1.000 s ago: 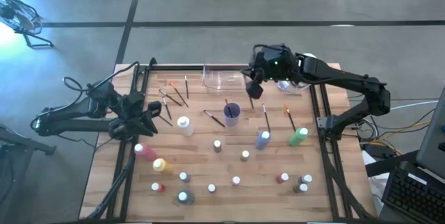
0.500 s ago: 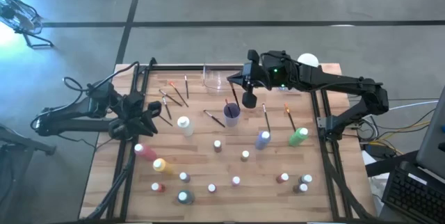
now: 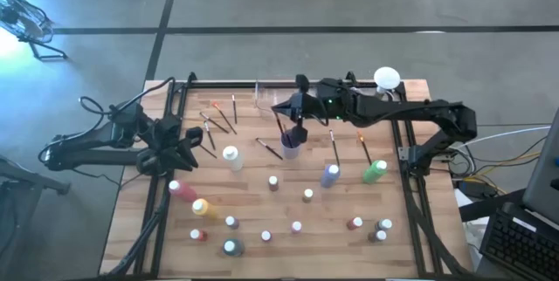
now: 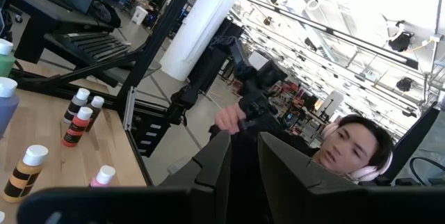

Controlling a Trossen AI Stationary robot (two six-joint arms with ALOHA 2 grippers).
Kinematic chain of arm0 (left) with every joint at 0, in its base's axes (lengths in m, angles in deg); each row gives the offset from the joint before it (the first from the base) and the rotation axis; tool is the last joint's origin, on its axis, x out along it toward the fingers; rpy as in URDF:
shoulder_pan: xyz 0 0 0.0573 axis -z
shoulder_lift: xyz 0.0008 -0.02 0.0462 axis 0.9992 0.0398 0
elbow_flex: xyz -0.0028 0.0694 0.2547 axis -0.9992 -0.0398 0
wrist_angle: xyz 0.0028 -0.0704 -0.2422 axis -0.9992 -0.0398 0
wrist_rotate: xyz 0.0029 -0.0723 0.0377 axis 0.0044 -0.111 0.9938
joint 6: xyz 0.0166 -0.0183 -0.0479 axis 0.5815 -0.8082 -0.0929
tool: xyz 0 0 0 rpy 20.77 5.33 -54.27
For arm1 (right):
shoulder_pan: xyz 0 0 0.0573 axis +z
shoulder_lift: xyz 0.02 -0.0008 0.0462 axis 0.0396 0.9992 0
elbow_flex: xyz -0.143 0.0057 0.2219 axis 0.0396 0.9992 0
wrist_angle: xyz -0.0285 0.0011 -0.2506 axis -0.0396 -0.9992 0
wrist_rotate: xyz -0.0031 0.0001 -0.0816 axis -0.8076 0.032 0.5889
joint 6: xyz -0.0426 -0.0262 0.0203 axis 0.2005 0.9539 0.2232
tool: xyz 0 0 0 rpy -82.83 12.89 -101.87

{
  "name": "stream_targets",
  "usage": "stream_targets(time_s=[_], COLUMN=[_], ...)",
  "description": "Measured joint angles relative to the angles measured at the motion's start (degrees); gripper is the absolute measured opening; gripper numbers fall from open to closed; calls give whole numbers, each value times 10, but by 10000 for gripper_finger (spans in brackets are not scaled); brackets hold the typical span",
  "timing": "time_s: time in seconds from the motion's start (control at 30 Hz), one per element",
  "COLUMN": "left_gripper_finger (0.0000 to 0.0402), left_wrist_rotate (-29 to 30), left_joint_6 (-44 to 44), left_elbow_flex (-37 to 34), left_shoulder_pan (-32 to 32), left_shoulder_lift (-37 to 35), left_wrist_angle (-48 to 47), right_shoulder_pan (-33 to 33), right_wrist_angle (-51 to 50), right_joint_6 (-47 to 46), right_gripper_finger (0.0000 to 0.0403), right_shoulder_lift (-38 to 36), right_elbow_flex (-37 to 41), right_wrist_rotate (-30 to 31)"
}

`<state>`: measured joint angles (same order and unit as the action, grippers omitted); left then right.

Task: Pick & Place Paint Supplies
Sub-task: Put the gold paint brush into the purple cup

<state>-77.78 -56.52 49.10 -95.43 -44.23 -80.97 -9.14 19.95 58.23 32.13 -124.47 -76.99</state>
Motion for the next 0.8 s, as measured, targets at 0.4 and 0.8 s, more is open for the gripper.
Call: stream_targets(time_s=[0.4,0.8], left_gripper_finger=[81,81], left_wrist_rotate=[0,0], left_joint_6=[0,0], left_elbow_flex=[0,0], left_shoulder_pan=[0,0], left_shoulder_lift=[0,0], left_wrist_angle=[0,0], right_shoulder_pan=[-1,-1], right_wrist_angle=[257,312], right_joint_6=[24,11], right_gripper_finger=[8,8], right_shoulder_lift=[-87,-75], right_elbow_flex=[215,284], right_wrist_rotate=[20,21])
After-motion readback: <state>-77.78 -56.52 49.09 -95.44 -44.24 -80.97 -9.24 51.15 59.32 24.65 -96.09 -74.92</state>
